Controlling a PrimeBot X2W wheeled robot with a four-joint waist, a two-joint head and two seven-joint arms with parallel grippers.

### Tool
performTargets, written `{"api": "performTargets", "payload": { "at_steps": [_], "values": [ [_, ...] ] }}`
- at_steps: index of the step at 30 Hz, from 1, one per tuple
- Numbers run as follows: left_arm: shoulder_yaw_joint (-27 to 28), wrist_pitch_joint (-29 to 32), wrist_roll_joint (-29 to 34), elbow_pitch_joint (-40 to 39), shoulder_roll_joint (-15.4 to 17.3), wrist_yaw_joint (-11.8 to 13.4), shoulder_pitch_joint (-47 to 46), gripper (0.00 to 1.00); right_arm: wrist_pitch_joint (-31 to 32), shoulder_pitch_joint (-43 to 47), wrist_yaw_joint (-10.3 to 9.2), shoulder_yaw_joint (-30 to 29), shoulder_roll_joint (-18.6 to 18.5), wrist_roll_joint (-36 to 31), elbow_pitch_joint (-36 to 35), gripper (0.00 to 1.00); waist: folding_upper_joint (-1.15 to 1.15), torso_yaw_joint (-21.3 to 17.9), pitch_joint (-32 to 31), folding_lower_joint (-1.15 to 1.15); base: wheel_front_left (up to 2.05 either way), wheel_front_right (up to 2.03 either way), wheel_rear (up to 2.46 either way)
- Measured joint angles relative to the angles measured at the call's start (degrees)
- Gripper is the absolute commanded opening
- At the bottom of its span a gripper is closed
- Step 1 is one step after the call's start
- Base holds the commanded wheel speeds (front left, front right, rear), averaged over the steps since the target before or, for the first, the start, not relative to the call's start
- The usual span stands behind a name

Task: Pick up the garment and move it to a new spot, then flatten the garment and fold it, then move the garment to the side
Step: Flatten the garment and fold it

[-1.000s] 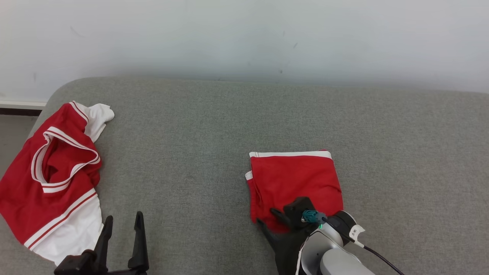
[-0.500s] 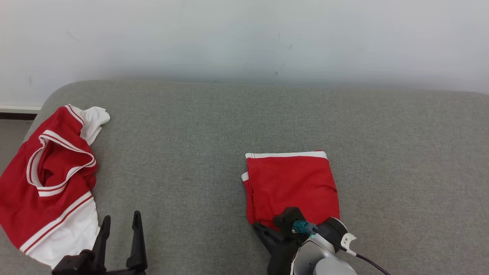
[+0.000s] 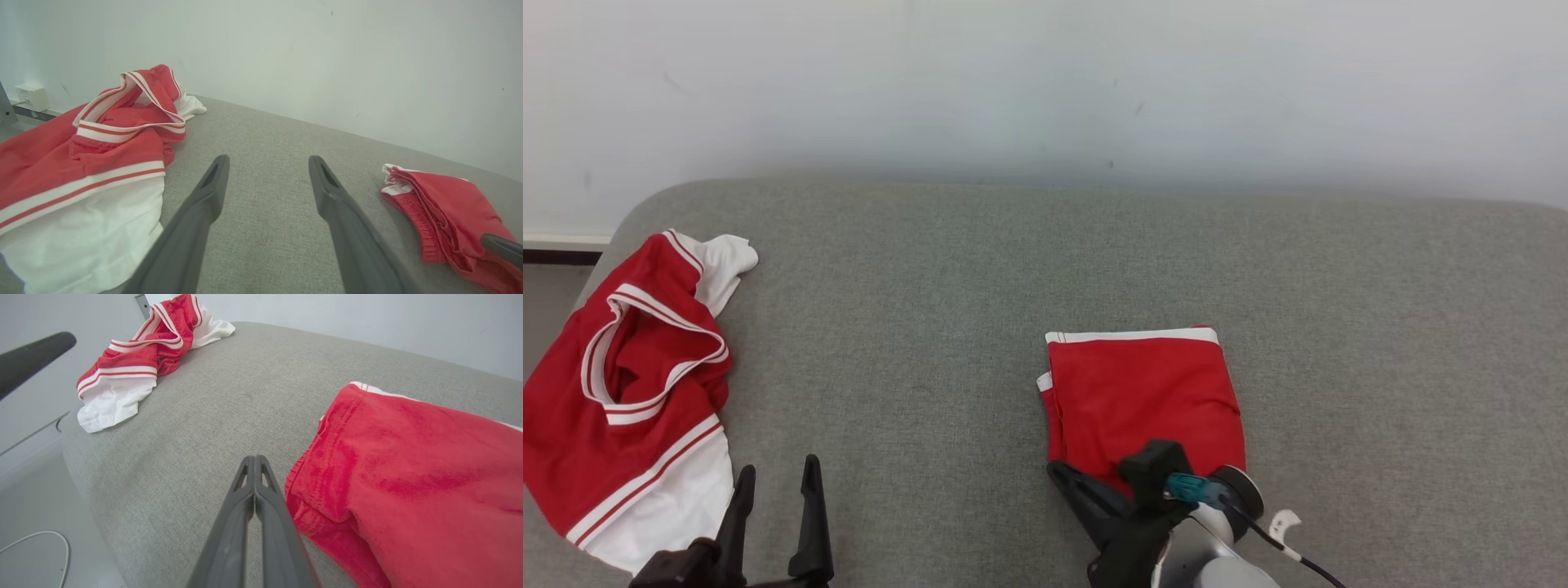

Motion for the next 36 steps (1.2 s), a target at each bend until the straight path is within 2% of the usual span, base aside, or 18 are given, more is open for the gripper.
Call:
{"api": "performTargets", "payload": {
  "at_steps": [4, 8, 9, 10, 11, 12, 13, 18, 26, 36],
  "values": [
    [1.07, 0.00, 0.02, -0.21, 0.01, 0.02, 0.87, 1.00, -2.76, 3.04, 0.00, -3.96, 0.03, 0.38, -3.41, 0.00, 0.00, -0.54, -0.98, 0.00, 0.00, 0.00, 0.00],
    [1.86, 0.00, 0.57, -0.77, -0.01, 0.03, 1.43, 1.00, -5.06, 6.97, 0.00, -11.40, 0.00, -2.18, -6.75, 0.01, 0.00, -1.68, -1.86, 0.00, 0.00, 0.00, 0.00],
    [2.16, -0.01, 0.59, -0.97, 0.00, 0.10, 1.49, 1.00, -5.45, 7.92, 0.00, -13.22, -0.02, -2.94, -7.83, 0.18, 0.00, -2.04, -2.05, 0.00, 0.00, 0.00, 0.00],
    [2.43, 0.00, 0.62, -1.18, 0.00, 0.11, 1.60, 1.00, -5.81, 8.82, 0.00, -15.04, 0.01, -3.26, -9.12, 0.43, 0.00, -2.41, -2.21, 0.00, 0.00, 0.00, 0.00],
    [2.59, -0.01, 0.68, -1.35, 0.00, 0.11, 1.76, 1.00, -6.12, 9.62, 0.01, -16.80, 0.01, -3.77, -10.42, 0.50, 0.00, -2.82, -2.36, 0.00, 0.00, 0.00, 0.00],
    [2.71, 0.00, 0.75, -1.59, -0.01, 0.11, 1.99, 1.00, -6.35, 10.32, 0.00, -18.56, 0.01, -4.25, -11.52, 0.95, 0.00, -3.23, -2.48, 0.00, 0.00, 0.00, 0.00],
    [2.78, 0.00, 0.78, -1.71, -0.01, 0.11, 2.26, 1.00, -6.48, 10.97, 0.00, -20.26, 0.02, -4.86, -12.58, 1.00, 0.00, -3.64, -2.59, 0.00, 0.00, 0.00, 0.00],
    [2.85, 0.00, 1.27, -1.94, 0.00, -0.02, 2.58, 1.00, -7.01, 12.89, 0.00, -26.06, -0.03, -6.53, -16.51, 1.00, 0.00, -5.58, -3.01, 0.00, 0.00, 0.00, 0.00],
    [2.67, 0.00, 2.68, -2.82, 0.01, -0.65, 4.04, 1.00, -7.38, 14.89, 0.00, -31.87, 0.03, -7.87, -17.51, 1.00, 0.00, -7.18, -4.13, 0.00, 0.00, 0.00, 0.00],
    [2.88, 0.00, 4.46, -3.36, 0.00, -1.03, 5.78, 1.00, -8.40, 16.08, 0.00, -33.10, -2.49, -6.35, -14.79, 1.00, 0.00, -8.24, -5.05, 0.00, 0.00, 0.00, 0.00]
  ]
}}
